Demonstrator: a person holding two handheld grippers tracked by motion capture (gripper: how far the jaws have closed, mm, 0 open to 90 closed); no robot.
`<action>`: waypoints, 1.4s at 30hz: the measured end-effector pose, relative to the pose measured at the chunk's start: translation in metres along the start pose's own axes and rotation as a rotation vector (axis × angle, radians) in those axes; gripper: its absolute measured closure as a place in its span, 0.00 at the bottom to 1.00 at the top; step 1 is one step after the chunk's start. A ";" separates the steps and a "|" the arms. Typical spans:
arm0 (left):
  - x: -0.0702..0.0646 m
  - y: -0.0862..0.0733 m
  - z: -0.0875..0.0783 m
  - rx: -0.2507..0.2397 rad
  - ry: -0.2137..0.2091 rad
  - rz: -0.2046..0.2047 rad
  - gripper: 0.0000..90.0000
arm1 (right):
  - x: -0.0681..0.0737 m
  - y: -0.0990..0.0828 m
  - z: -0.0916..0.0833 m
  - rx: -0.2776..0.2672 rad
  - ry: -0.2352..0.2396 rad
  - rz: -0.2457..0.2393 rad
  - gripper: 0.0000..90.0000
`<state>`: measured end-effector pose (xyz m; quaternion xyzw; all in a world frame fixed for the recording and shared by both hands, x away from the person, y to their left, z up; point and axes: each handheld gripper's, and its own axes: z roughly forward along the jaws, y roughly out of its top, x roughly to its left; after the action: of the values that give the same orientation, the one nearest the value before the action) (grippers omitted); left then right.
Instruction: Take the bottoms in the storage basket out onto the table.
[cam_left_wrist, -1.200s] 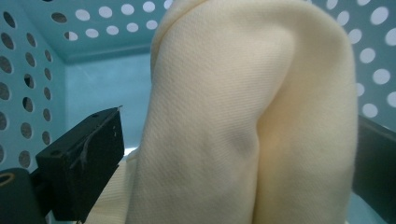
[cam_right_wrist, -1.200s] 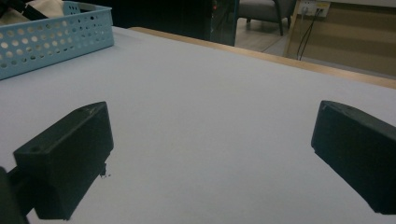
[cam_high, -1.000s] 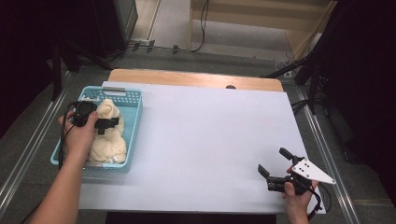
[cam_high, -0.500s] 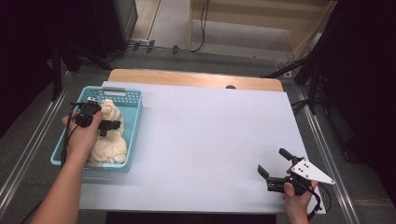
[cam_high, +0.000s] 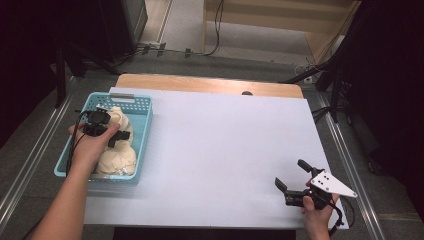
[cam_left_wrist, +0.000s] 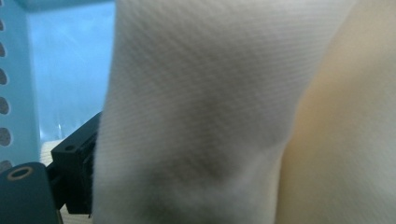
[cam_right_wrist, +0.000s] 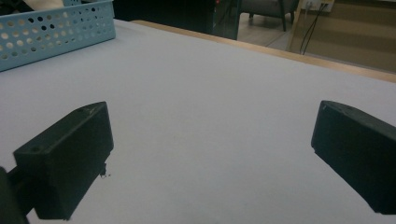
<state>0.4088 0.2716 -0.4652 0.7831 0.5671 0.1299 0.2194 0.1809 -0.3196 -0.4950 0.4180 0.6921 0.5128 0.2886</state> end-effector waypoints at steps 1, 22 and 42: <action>0.000 0.000 0.000 0.000 0.000 0.000 0.07 | 0.000 0.000 0.000 0.000 0.000 0.000 0.00; -0.006 -0.001 0.005 0.050 0.036 0.033 0.32 | 0.000 -0.001 0.001 0.007 0.000 -0.004 0.00; -0.003 -0.001 0.001 0.050 0.014 0.057 0.60 | 0.001 -0.002 0.002 0.014 0.000 0.005 0.00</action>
<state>0.4071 0.2687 -0.4667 0.8033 0.5493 0.1272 0.1920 0.1818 -0.3180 -0.4977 0.4217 0.6946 0.5087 0.2847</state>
